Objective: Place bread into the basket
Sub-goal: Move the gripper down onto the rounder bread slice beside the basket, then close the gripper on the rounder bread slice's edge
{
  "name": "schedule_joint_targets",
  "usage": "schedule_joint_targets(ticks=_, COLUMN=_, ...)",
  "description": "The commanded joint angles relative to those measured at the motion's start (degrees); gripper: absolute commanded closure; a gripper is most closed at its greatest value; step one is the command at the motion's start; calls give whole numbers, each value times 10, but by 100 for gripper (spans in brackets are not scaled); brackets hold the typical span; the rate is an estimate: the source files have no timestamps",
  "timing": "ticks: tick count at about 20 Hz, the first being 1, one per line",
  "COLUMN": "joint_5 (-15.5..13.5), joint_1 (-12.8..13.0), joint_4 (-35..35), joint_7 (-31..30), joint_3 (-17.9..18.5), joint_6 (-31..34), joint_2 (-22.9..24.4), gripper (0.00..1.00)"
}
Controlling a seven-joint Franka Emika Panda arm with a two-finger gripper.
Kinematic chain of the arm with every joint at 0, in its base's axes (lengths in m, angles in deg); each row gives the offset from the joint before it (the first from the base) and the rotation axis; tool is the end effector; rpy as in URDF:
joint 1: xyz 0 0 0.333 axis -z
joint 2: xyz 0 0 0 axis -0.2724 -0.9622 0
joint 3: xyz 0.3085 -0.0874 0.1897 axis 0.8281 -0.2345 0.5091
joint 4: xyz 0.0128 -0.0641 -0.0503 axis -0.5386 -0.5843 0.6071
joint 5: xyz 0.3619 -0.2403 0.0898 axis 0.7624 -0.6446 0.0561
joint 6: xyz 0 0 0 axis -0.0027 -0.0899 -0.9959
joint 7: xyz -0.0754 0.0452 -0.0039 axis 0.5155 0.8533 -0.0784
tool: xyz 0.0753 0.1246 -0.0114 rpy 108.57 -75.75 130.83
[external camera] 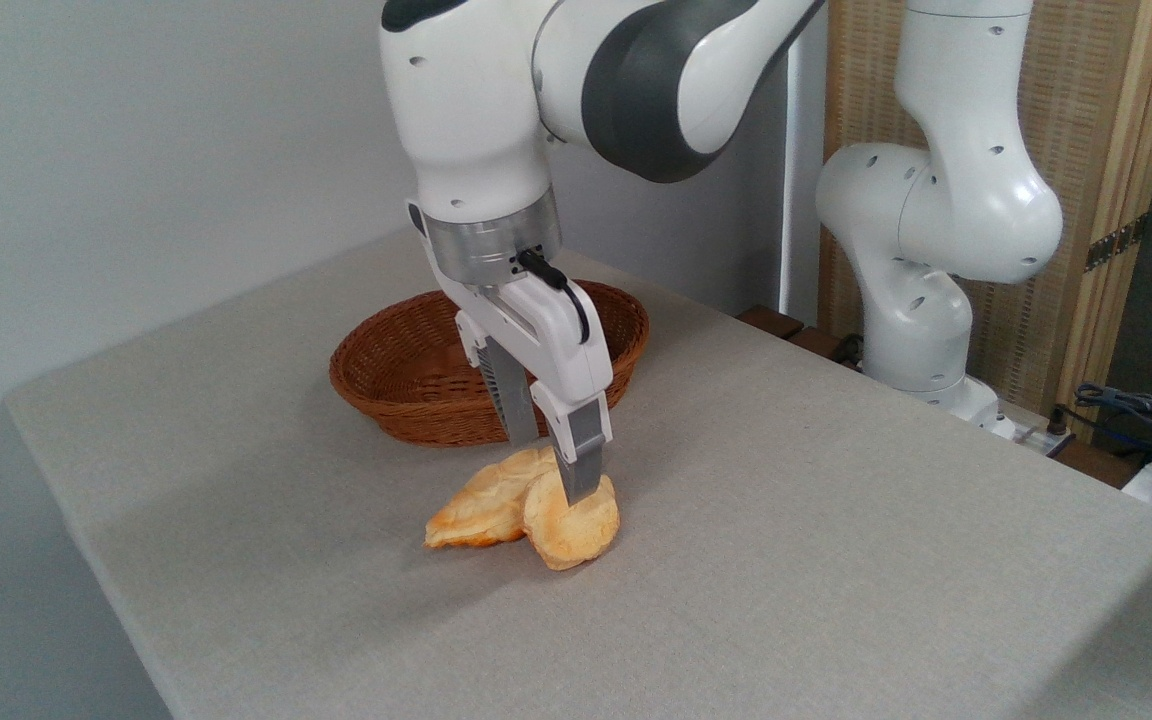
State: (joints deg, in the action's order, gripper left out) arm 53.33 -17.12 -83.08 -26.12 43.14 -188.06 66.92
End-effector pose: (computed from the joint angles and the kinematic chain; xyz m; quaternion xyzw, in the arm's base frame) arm 0.5465 -0.0108 0.4796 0.8973 -0.4394 -0.0203 0.0377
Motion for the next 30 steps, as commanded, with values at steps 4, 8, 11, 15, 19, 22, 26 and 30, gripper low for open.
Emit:
schedule_joint_targets(ticks=4, joint_5=-3, joint_1=3, joint_4=-53, joint_7=18, joint_3=4, joint_6=-37, joint_2=6, gripper=0)
schedule_joint_targets(ticks=8, joint_5=-3, joint_1=3, joint_4=-57, joint_7=18, joint_3=4, joint_6=-49, joint_2=-4, gripper=0)
schedule_joint_targets(ticks=11, joint_5=5, joint_1=3, joint_4=-60, joint_7=18, joint_3=5, joint_6=-51, joint_2=-11, gripper=0)
schedule_joint_targets(ticks=15, joint_5=30, joint_1=3, joint_4=-66, joint_7=18, joint_3=5, joint_6=-51, joint_2=-15, gripper=0)
schedule_joint_targets(ticks=19, joint_5=30, joint_1=2, joint_4=-65, joint_7=18, joint_3=5, joint_6=-52, joint_2=-21, gripper=0)
schedule_joint_targets(ticks=22, joint_5=30, joint_1=0, joint_4=-65, joint_7=18, joint_3=6, joint_6=-70, joint_2=-26, gripper=26)
schedule_joint_targets(ticks=26, joint_5=30, joint_1=0, joint_4=-65, joint_7=18, joint_3=5, joint_6=-73, joint_2=-26, gripper=65)
schedule_joint_targets(ticks=30, joint_5=29, joint_1=0, joint_4=-65, joint_7=18, joint_3=5, joint_6=-74, joint_2=-26, gripper=65)
